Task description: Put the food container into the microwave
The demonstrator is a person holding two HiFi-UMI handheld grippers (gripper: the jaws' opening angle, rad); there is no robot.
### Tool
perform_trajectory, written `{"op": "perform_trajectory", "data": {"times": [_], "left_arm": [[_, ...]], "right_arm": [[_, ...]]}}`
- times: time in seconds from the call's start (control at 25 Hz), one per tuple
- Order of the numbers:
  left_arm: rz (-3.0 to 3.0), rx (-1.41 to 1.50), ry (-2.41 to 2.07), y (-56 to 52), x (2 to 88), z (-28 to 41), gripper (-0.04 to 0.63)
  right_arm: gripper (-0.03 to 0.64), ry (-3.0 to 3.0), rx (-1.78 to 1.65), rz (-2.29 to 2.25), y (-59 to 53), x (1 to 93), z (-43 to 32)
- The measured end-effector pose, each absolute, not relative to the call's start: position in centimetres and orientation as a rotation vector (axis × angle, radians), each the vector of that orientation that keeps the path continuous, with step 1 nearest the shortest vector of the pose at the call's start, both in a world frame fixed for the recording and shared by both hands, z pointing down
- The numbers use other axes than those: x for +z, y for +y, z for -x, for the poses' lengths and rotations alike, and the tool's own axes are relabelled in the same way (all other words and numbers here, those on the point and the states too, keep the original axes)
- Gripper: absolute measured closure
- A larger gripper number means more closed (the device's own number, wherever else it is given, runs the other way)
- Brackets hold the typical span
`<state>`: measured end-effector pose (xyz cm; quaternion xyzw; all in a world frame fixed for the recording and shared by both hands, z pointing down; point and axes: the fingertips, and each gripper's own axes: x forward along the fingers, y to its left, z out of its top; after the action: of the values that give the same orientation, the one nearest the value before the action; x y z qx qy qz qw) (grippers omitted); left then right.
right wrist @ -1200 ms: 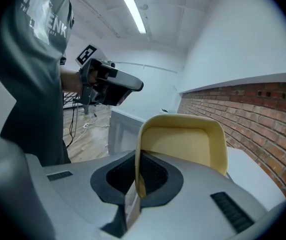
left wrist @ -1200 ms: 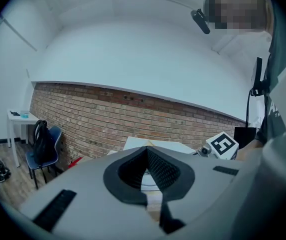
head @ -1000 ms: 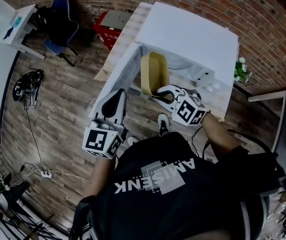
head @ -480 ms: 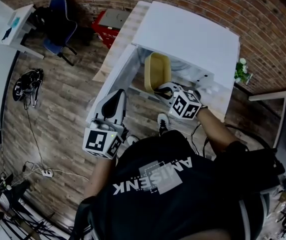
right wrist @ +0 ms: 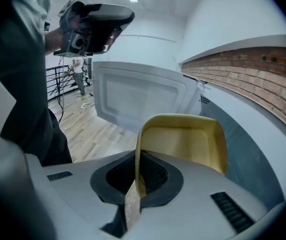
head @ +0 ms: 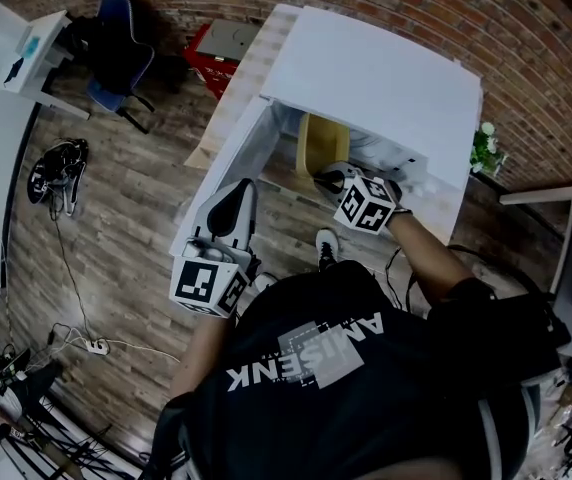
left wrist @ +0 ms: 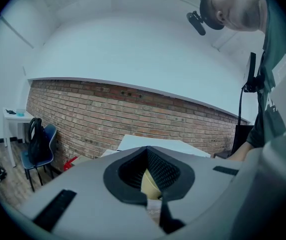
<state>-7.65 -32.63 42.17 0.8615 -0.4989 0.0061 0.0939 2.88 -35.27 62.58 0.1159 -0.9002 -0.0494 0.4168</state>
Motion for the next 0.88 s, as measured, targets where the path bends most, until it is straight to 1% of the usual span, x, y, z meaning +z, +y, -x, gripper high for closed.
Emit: {"op": "perform_trajectory", "data": {"times": [0.88], "left_arm": [[-2.563,0.024,-1.505,-36.2,42.6,5.9,0.583]], "right_arm": [[0.574,-2.077,0.028,-0.629,-44.4,66.0,-6.1]]}}
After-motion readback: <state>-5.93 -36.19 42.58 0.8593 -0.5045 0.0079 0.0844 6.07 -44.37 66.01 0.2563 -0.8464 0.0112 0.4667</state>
